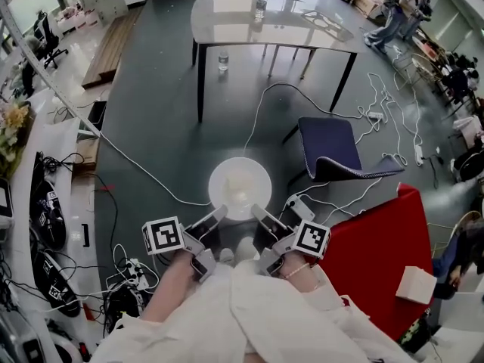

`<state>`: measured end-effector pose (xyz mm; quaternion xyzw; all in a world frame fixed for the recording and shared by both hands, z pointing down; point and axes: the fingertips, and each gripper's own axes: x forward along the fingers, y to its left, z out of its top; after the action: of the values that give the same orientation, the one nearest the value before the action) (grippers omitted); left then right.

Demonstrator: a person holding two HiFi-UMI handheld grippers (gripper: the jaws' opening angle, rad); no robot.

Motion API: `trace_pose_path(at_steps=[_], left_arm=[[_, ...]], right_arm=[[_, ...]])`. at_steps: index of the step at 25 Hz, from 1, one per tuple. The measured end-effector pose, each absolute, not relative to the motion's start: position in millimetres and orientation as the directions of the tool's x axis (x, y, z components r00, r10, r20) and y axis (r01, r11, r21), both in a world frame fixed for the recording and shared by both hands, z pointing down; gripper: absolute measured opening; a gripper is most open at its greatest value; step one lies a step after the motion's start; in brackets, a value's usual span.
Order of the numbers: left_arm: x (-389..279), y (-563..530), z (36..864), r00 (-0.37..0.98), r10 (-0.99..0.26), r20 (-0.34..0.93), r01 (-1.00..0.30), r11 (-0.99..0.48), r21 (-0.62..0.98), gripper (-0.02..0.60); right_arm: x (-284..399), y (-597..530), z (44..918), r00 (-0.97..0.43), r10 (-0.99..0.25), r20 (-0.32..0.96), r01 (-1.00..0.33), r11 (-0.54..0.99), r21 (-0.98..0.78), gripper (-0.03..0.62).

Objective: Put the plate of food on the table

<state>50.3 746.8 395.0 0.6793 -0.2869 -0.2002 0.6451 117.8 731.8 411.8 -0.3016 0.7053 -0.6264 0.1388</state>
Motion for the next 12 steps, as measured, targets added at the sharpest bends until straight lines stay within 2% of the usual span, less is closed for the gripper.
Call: trace_pose_path(at_steps=[7, 12], left_arm=[[39, 724, 416, 0.754, -0.646, 0.119, -0.156, -0.001, 0.988, 0.026], [29, 674, 419, 0.748, -0.652, 0.122, -0.135, 0.030, 0.990, 0.026]], right_arm=[[112, 709, 427, -0.747, -0.619, 0.245, -0.294, -0.022, -0.955, 0.014], [100, 656, 432, -0.746, -0.624, 0.231, -0.287, -0.012, -0.958, 0.014]])
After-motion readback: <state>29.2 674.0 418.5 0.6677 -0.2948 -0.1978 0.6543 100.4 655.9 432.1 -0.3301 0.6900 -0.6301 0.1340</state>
